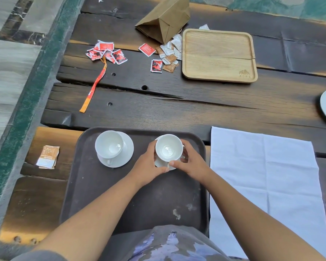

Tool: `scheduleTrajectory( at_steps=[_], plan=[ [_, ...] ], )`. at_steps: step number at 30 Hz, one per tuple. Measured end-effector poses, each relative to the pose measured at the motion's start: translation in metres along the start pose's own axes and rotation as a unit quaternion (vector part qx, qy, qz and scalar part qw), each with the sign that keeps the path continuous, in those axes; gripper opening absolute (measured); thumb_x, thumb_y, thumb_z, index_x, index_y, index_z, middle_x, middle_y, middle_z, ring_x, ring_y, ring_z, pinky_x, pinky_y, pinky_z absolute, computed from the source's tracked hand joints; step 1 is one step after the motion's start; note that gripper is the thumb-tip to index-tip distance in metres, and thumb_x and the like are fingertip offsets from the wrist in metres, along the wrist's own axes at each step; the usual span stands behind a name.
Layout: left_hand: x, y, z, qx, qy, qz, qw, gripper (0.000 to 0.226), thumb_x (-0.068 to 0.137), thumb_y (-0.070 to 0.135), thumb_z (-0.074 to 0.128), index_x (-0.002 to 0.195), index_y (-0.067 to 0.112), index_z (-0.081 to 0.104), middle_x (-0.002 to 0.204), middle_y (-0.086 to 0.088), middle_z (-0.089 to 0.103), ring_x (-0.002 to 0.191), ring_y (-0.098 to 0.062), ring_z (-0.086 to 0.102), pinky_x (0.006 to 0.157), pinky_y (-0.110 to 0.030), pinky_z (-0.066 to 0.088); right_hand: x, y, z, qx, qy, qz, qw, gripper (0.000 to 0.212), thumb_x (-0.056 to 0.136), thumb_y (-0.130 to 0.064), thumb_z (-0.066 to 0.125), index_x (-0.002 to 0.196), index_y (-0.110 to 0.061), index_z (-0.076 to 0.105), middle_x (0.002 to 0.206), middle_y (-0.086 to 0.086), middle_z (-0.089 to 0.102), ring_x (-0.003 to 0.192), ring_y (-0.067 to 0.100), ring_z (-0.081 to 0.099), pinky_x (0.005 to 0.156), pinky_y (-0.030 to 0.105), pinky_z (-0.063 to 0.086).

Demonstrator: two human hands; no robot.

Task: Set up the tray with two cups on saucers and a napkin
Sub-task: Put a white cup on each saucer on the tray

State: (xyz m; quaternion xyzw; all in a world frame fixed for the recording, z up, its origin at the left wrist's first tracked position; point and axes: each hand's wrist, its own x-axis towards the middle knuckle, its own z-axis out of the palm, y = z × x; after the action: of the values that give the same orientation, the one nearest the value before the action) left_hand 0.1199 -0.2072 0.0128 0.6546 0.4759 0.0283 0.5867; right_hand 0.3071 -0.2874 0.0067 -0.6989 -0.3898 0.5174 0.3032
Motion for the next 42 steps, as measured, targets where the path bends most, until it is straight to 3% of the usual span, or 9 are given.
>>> scheduleTrajectory(
  at_steps=[8, 14, 18, 21, 29, 32, 42],
  plan=[
    [-0.004, -0.005, -0.012, 0.004, -0.055, -0.007, 0.998, 0.099, 0.071, 0.026, 0.080, 0.150, 0.046, 0.024, 0.144, 0.021, 0.050, 0.136, -0.001, 0.046, 0.116, -0.040, 0.039, -0.006, -0.001, 0.001, -0.004, 0.011, 0.013, 1.000, 0.078, 0.075, -0.040, 0.084, 0.141, -0.036, 0.043, 0.135, -0.017, 0.058, 0.126, 0.003, 0.056, 0.108, 0.039, 0.048],
    [-0.015, -0.007, -0.020, 0.077, -0.019, -0.026, 0.997, 0.092, 0.076, 0.029, 0.079, 0.154, 0.029, 0.029, 0.152, 0.010, 0.046, 0.139, -0.006, 0.044, 0.116, -0.037, 0.038, -0.023, -0.007, -0.001, -0.070, 0.040, 0.026, 0.996, 0.076, 0.080, -0.046, 0.077, 0.145, -0.033, 0.039, 0.139, -0.009, 0.054, 0.124, 0.014, 0.057, 0.103, 0.035, 0.047],
    [-0.029, -0.010, -0.024, 0.127, -0.003, -0.025, 0.992, 0.084, 0.078, 0.025, 0.080, 0.150, 0.026, 0.036, 0.147, 0.010, 0.049, 0.139, -0.013, 0.045, 0.103, -0.023, 0.036, -0.036, -0.007, -0.003, -0.132, 0.032, 0.037, 0.990, 0.070, 0.084, -0.041, 0.074, 0.144, -0.027, 0.041, 0.137, -0.005, 0.057, 0.126, 0.017, 0.056, 0.099, 0.032, 0.044],
    [-0.040, -0.009, -0.028, 0.167, -0.004, -0.021, 0.986, 0.089, 0.081, 0.028, 0.077, 0.155, 0.021, 0.029, 0.156, 0.003, 0.040, 0.144, -0.015, 0.039, 0.112, -0.029, 0.036, -0.047, -0.008, -0.005, -0.187, 0.033, 0.038, 0.981, 0.065, 0.084, -0.045, 0.071, 0.139, -0.027, 0.044, 0.129, -0.008, 0.058, 0.125, 0.019, 0.057, 0.091, 0.029, 0.043],
    [-0.071, -0.001, -0.025, 0.242, 0.009, 0.002, 0.970, 0.078, 0.092, 0.034, 0.066, 0.156, 0.013, 0.028, 0.159, -0.004, 0.036, 0.146, -0.019, 0.036, 0.117, -0.033, 0.033, -0.076, -0.012, -0.008, -0.295, 0.035, 0.035, 0.954, 0.069, 0.091, -0.046, 0.064, 0.149, -0.018, 0.039, 0.151, 0.003, 0.050, 0.135, 0.022, 0.052, 0.105, 0.039, 0.047],
    [-0.081, -0.002, -0.024, 0.275, 0.023, 0.011, 0.961, 0.070, 0.094, 0.033, 0.061, 0.155, 0.013, 0.031, 0.156, -0.004, 0.040, 0.143, -0.019, 0.038, 0.116, -0.032, 0.033, -0.083, -0.015, -0.007, -0.335, 0.032, 0.039, 0.941, 0.063, 0.093, -0.038, 0.060, 0.149, -0.016, 0.039, 0.149, 0.006, 0.052, 0.133, 0.024, 0.053, 0.105, 0.040, 0.047],
    [-0.112, -0.020, -0.030, 0.265, 0.066, 0.003, 0.962, 0.063, 0.093, 0.034, 0.061, 0.150, 0.016, 0.039, 0.148, -0.001, 0.047, 0.137, -0.016, 0.045, 0.111, -0.033, 0.039, -0.095, -0.030, 0.027, -0.363, 0.010, 0.028, 0.931, 0.050, 0.092, -0.037, 0.056, 0.135, -0.012, 0.048, 0.132, 0.011, 0.059, 0.121, 0.027, 0.058, 0.099, 0.041, 0.050]
  ],
)
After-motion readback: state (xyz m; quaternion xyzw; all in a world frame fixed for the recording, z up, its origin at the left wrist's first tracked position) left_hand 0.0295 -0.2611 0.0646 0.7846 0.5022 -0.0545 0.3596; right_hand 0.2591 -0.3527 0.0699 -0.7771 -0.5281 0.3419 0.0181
